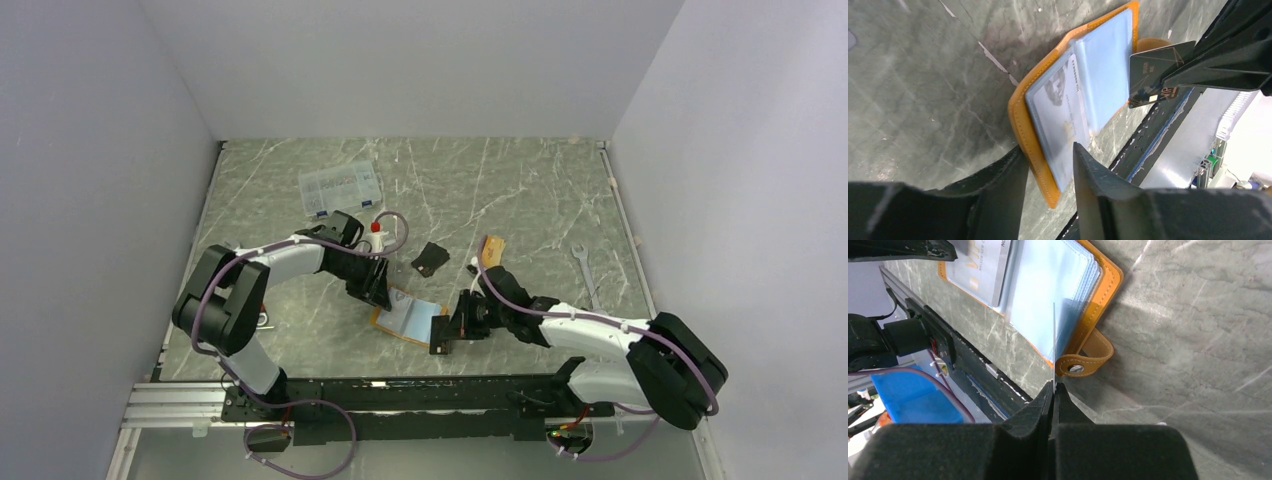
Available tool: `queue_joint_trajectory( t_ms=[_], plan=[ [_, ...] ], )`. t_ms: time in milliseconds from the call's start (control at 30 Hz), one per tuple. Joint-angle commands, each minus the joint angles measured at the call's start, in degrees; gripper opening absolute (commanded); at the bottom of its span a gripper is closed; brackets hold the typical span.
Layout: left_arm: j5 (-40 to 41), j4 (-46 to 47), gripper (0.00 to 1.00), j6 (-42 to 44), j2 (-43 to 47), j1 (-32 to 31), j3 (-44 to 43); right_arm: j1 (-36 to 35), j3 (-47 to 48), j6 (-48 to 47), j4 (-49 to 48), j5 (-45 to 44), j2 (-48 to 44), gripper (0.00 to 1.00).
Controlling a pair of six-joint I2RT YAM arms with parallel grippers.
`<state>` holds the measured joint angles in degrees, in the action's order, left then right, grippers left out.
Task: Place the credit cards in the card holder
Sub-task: Turn over the card holder at the center of the board.
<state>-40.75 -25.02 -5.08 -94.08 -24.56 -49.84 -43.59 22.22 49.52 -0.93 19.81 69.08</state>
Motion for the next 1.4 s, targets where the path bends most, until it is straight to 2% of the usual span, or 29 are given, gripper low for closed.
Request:
queue_joint_trajectory(
  t_ms=[0,133,200,767,1133,1367],
  plan=[
    [-1.5,-1.0,0.39,1.7,-1.5,-0.4,-1.3,0.1,-3.2,1.0,-2.2,-0.8,-2.9,0.00],
    [-1.5,-1.1,0.27,2.0,-1.4,-0.4,-1.7,1.5,-7.3,2.4,-5.9,2.8,-5.6,0.00],
    [-1.5,-1.2,0.24,2.1,-1.5,-0.4,-1.9,2.7,-9.0,2.7,-7.4,4.8,-6.8,0.00],
    [-0.7,-1.4,0.24,3.0,-0.3,-0.4,-2.9,5.2,-10.5,0.7,-13.2,12.6,-13.8,0.00],
    [-0.8,-1.5,0.23,3.3,0.3,-0.4,-2.9,5.4,-10.7,0.8,-16.0,13.7,-3.3,0.00],
    [-1.5,-1.6,0.23,3.4,0.0,-0.4,-2.9,5.4,-10.6,0.7,-17.3,13.9,-1.6,0.00]
  ],
)
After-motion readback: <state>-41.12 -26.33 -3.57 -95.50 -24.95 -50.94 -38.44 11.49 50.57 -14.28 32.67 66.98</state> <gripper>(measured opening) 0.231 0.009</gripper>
